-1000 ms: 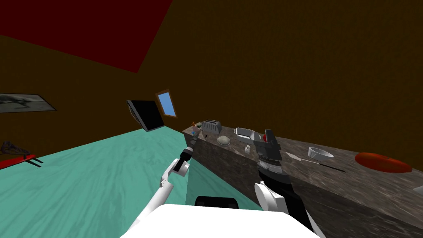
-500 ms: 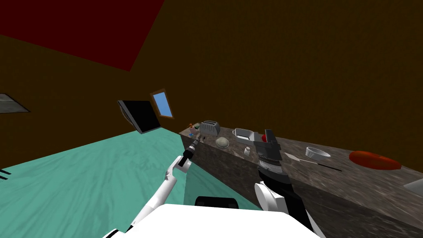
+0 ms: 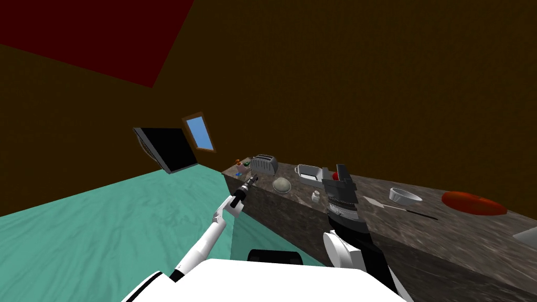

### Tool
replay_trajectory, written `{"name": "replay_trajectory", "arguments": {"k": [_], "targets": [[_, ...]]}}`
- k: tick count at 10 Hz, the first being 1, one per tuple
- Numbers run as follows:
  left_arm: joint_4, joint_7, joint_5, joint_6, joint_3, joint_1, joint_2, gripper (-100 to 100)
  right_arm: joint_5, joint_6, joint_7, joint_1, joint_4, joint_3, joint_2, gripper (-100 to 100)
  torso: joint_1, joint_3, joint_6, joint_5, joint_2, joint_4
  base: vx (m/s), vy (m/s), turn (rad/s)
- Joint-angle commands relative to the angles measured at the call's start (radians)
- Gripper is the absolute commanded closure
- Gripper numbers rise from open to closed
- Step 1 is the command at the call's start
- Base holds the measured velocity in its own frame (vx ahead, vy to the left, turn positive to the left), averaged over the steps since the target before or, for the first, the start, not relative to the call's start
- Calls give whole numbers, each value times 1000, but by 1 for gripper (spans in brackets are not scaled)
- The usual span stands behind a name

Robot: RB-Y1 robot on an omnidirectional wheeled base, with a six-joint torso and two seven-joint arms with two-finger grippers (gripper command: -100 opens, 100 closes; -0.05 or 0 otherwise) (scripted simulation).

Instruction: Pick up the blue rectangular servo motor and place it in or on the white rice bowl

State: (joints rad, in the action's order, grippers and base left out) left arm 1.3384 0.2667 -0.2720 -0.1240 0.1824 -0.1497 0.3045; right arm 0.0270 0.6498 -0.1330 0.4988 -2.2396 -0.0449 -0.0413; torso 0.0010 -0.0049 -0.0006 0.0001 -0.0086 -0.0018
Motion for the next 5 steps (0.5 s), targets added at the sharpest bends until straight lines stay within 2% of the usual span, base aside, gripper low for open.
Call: {"name": "replay_trajectory", "arguments": {"k": [1,3,5], "targets": [[-26,19,-25,39,11,-14,9,-100,0,0,0,0,0,0,0,0,0,0,0,0,0,0,115,0,-74],[-45,30,-40,56,16,-22,12,-100,0,0,0,0,0,0,0,0,-1,1,0,0,1,0,83,1,-40],[-93,57,-75,99,32,-35,16,-100,0,0,0,0,0,0,0,0,-1,2,0,0,3,1,96,4,-74]]}}
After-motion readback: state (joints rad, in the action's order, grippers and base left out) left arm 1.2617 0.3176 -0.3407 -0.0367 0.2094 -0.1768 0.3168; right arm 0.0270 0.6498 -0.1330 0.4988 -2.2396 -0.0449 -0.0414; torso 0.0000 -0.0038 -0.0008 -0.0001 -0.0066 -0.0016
